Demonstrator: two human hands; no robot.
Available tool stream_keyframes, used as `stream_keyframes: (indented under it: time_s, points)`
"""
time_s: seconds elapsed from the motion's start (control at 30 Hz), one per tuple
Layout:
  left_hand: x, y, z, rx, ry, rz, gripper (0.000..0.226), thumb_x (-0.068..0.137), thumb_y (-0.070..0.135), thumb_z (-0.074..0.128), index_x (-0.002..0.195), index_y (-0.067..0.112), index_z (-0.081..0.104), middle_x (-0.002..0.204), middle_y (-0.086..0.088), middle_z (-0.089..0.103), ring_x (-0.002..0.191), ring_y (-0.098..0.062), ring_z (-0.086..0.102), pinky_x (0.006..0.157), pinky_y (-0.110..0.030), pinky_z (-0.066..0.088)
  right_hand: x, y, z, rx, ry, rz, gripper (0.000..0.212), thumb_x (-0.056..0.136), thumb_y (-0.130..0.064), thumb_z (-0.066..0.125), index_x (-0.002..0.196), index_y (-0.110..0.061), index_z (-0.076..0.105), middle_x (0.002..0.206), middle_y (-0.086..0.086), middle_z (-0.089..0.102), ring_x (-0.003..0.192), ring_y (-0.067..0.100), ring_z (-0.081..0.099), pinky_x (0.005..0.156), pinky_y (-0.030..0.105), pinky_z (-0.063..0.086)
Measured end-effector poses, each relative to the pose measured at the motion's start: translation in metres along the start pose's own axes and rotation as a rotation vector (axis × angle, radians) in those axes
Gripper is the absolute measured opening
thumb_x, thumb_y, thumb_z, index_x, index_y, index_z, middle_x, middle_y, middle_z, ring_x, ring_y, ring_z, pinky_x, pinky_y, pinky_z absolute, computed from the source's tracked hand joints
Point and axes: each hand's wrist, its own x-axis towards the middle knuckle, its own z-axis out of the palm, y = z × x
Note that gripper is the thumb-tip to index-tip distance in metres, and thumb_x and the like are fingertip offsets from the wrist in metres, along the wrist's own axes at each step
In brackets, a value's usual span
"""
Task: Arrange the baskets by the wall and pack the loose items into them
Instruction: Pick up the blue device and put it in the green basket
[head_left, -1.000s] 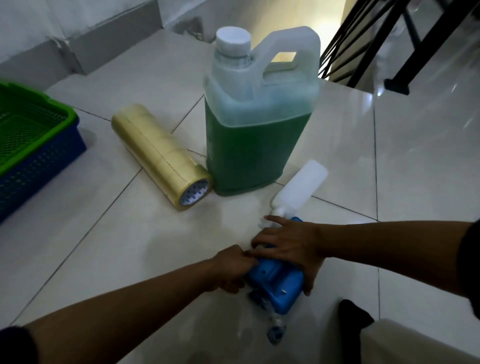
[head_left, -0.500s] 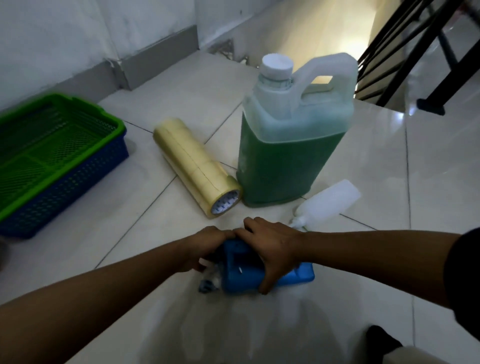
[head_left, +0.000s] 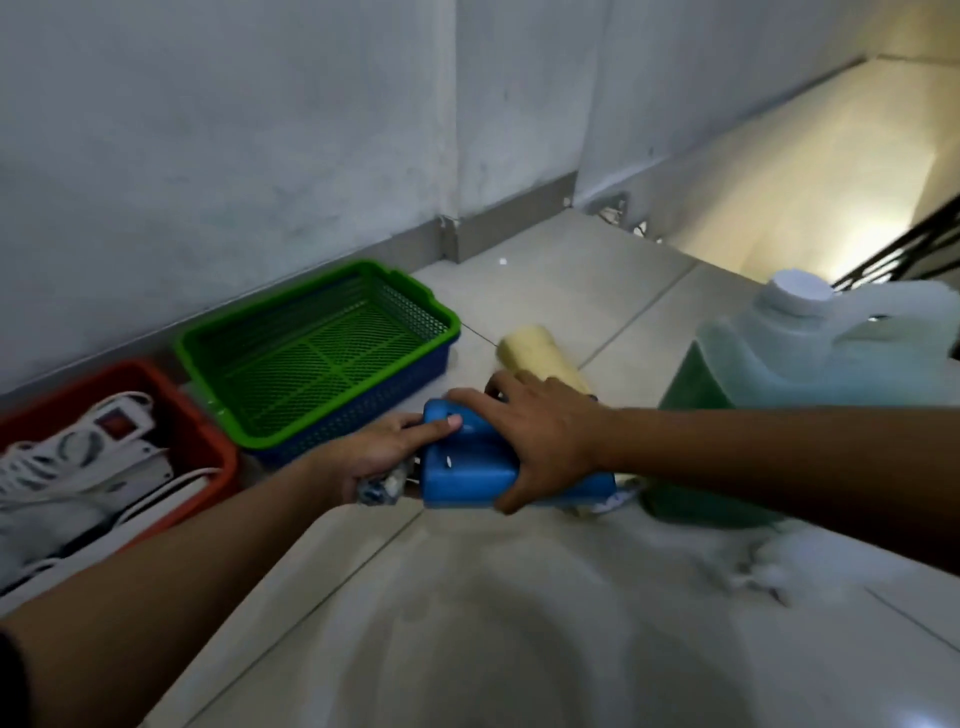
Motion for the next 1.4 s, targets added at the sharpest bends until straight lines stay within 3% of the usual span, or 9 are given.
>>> stream_keyframes:
  time_s: [0.23,0.33,0.4,0.57,0.67,0.9,1.03,1.2,1.4]
  points:
    - [-0.006,-0.002,-0.077,-0.141,0.309,0.046,0.041,0.078,0.049,0.067,0.093,0.01,0.067,0.078,-0.008,0.075,0.069,-0.021,0.072,0.065,-0.032,0.061,0.061,-0.001,-0.034,-0.249,-0.091,0.007,0.118,0.065,-0.058,0.074,0.147,-0.038,-0.009,0.147,0.014,0.023,0.128,0.036,0.035,0.102,0.055,0.036]
    - [-0.008,-0.007,-0.102,-0.121,0.387,0.02,0.076,0.052,0.068,0.076,0.1,0.01,0.069,0.102,-0.014,0.074,0.097,-0.032,0.07,0.092,-0.048,0.054,0.085,-0.008,-0.034,-0.197,-0.08,-0.019,0.118,0.062,-0.054,0.077,0.145,-0.04,-0.005,0.14,0.012,0.03,0.122,0.035,0.039,0.097,0.052,0.043]
    - [-0.006,-0.007,-0.114,-0.203,0.397,0.02,0.093,0.036,0.068,0.082,0.106,0.01,0.068,0.108,-0.016,0.072,0.1,-0.032,0.069,0.094,-0.052,0.052,0.103,-0.008,-0.038,-0.184,-0.059,-0.05,0.117,0.06,-0.051,0.079,0.144,-0.041,-0.002,0.136,0.012,0.033,0.119,0.034,0.04,0.091,0.047,0.046]
    - [0.0,0.004,-0.132,-0.487,0.428,0.064,0.026,0.083,0.031,0.067,0.098,0.011,0.065,0.067,-0.002,0.075,0.056,-0.012,0.072,0.052,-0.026,0.059,0.149,0.0,-0.036,-0.128,0.1,-0.093,0.076,0.073,-0.026,0.072,0.136,-0.03,0.031,0.128,0.009,0.044,0.115,0.031,0.046,0.083,0.043,0.05]
    - [0.007,0.001,-0.148,-0.55,0.486,0.098,0.02,0.09,0.027,0.06,0.101,0.011,0.062,0.064,-0.002,0.075,0.053,-0.011,0.071,0.047,-0.023,0.058,0.178,0.001,-0.029,0.054,0.164,-0.064,0.055,0.076,-0.015,0.064,0.127,-0.025,0.047,0.12,0.009,0.051,0.112,0.031,0.05,0.086,0.047,0.051]
    - [0.032,-0.008,-0.17,-0.584,0.572,0.01,0.015,0.088,0.026,0.062,0.09,0.011,0.064,0.069,-0.005,0.074,0.06,-0.015,0.07,0.05,-0.025,0.057,0.232,-0.009,0.021,0.122,-0.006,-0.138,0.063,0.093,-0.025,0.053,0.148,-0.023,0.021,0.141,0.014,0.037,0.122,0.039,0.042,0.105,0.047,0.036]
    - [0.044,0.001,-0.172,-0.397,0.605,-0.093,0.023,0.088,0.02,0.063,0.108,0.01,0.058,0.091,-0.009,0.061,0.075,-0.021,0.059,0.045,-0.022,0.054,0.242,-0.008,0.043,0.215,-0.023,-0.128,0.051,0.098,-0.036,0.041,0.146,-0.023,0.027,0.138,0.016,0.041,0.12,0.042,0.047,0.102,0.046,0.04]
    - [0.06,-0.001,-0.172,0.207,0.865,-0.101,0.082,0.082,0.019,0.071,0.147,0.006,0.024,0.142,-0.014,0.042,0.121,-0.029,0.048,0.087,-0.031,0.043,0.242,-0.008,0.058,0.254,0.029,-0.117,0.046,0.098,-0.047,0.03,0.142,-0.033,0.032,0.133,0.009,0.041,0.113,0.035,0.053,0.095,0.05,0.044]
    - [0.064,-0.011,-0.156,0.787,0.896,-0.168,0.052,0.091,0.035,0.057,0.13,0.003,0.043,0.126,-0.022,0.056,0.115,-0.039,0.052,0.092,-0.038,0.045,0.236,-0.004,0.058,0.204,0.019,-0.096,0.047,0.098,-0.05,0.026,0.141,-0.033,0.035,0.139,0.007,0.041,0.118,0.034,0.051,0.098,0.047,0.037]
